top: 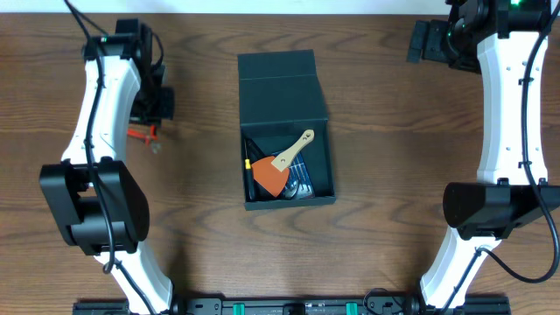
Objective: Pack container
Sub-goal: 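Carry the pliers with the left gripper and lower them into the box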
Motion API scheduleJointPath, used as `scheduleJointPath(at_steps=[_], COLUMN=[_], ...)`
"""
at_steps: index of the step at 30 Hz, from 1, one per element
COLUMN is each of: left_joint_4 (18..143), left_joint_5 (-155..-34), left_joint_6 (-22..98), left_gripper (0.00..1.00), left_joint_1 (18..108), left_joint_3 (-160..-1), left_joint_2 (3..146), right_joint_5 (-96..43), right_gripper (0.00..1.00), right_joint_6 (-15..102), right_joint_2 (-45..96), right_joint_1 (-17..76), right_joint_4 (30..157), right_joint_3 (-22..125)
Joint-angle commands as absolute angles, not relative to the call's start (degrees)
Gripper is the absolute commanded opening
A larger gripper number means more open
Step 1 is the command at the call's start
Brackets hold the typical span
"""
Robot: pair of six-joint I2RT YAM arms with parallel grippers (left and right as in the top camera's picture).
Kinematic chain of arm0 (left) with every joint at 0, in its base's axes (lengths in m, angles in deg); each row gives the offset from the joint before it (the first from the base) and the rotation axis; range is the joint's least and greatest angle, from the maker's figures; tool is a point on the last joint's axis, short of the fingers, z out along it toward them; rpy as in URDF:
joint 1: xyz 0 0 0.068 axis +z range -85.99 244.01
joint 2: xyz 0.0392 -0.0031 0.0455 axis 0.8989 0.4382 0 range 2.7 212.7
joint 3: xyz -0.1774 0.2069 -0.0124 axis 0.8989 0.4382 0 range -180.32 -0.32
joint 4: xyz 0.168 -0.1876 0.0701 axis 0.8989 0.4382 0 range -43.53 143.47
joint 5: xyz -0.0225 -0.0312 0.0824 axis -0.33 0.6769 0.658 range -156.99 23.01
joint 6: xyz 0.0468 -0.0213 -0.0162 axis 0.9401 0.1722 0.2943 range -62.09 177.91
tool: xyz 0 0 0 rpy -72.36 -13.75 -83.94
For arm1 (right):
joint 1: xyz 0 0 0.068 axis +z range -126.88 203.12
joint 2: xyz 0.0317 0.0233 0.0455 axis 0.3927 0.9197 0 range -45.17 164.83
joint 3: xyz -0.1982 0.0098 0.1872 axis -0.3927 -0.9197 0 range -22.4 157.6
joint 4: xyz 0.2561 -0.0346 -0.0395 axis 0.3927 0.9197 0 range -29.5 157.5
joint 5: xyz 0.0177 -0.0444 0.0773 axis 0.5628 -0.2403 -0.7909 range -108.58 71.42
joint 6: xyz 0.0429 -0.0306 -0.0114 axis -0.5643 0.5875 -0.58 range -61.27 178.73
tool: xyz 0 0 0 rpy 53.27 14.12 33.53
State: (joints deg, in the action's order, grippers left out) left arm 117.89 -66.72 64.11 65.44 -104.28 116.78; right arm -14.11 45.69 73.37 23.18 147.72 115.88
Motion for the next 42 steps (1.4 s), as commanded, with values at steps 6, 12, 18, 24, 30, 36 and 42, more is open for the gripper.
scheduleJointPath(at_steps=[6, 12, 18, 24, 30, 36, 42], left_joint_4=[122.8, 126.1, 126.6, 126.5, 125.0, 120.9, 116.1], left_joint_5=[-76.7, -77.3, -78.2, -78.1, -78.0, -77.7, -75.2], left_joint_6=[61.2, 59.0, 59.1, 58.7, 58.7, 58.7, 58.7], left_gripper=[0.06, 0.06, 0.06, 0.06, 0.06, 0.06, 0.06], left_joint_1=[56.0, 47.8, 39.6, 32.6, 27.7, 25.9, 26.0], left_joint_3=[-113.0, -114.6, -114.6, -114.6, -113.3, -107.3, -100.5], left_joint_2=[114.9, 114.9, 114.9, 114.9, 115.0, 115.1, 115.1], right_joint_5=[-14.1, -14.1, -14.1, -14.1, -14.1, -14.1, -14.1], right_gripper=[0.99, 0.99, 0.99, 0.99, 0.99, 0.99, 0.99], right_joint_6=[45.0, 45.1, 45.1, 45.0, 45.1, 45.1, 45.1], right_joint_2=[72.8, 72.8, 72.8, 72.8, 72.8, 72.8, 72.8], right_joint_1=[23.2, 23.2, 23.2, 23.2, 23.2, 23.2, 23.2], right_joint_4=[147.7, 147.7, 147.7, 147.7, 147.7, 147.7, 147.7], right_joint_3=[116.5, 116.5, 116.5, 116.5, 116.5, 116.5, 116.5])
